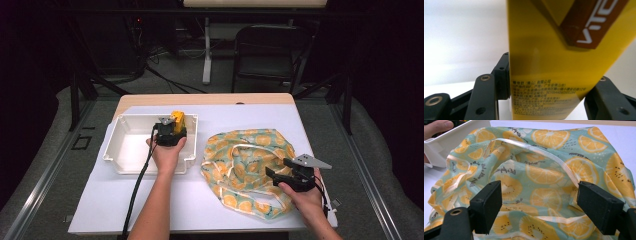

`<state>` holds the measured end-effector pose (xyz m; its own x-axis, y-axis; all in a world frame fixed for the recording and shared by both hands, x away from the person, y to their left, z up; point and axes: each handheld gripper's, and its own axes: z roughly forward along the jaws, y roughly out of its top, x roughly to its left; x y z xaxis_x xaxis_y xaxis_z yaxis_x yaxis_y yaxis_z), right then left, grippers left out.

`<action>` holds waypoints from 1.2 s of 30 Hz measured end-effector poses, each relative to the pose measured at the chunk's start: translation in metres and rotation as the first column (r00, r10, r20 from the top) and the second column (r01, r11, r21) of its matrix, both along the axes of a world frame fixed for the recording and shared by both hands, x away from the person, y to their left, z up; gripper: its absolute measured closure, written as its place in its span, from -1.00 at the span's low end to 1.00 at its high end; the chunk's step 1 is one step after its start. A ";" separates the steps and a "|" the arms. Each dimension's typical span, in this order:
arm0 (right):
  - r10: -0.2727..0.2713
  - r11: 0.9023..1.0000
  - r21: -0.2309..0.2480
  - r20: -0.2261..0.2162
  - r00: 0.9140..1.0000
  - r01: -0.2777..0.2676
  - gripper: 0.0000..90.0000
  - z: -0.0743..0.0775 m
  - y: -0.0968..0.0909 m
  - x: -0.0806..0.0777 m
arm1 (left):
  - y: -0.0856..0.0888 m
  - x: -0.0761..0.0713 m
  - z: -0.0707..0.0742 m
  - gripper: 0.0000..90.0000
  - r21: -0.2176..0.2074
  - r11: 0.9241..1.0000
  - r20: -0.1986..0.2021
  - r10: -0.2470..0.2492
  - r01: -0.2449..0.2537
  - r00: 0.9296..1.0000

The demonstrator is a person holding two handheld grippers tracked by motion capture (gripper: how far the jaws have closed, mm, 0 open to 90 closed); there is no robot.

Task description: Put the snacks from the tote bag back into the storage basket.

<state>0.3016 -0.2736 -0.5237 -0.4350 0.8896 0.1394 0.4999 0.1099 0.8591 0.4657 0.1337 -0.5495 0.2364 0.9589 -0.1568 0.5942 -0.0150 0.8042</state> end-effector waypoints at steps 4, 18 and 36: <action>0.000 1.000 0.000 0.000 1.000 0.000 -0.56 -0.001 0.000 0.001 | 0.001 -0.009 0.014 -0.74 0.002 1.000 0.071 0.024 -0.024 0.997; 0.003 1.000 -0.007 -0.005 1.000 -0.003 -0.57 -0.003 0.003 0.002 | 0.031 -0.065 0.020 -0.13 -0.063 0.996 0.112 -0.054 0.062 0.992; 0.008 1.000 -0.008 -0.004 1.000 -0.008 -0.57 -0.004 0.003 0.002 | -0.007 -0.048 0.018 1.00 -0.038 0.984 0.035 -0.174 0.176 0.984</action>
<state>0.3033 -0.2702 -0.5273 -0.4412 0.8874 0.1337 0.5026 0.1210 0.8560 0.4179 0.1270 -0.5317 0.4056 0.8953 -0.1842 0.5594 -0.0837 0.8247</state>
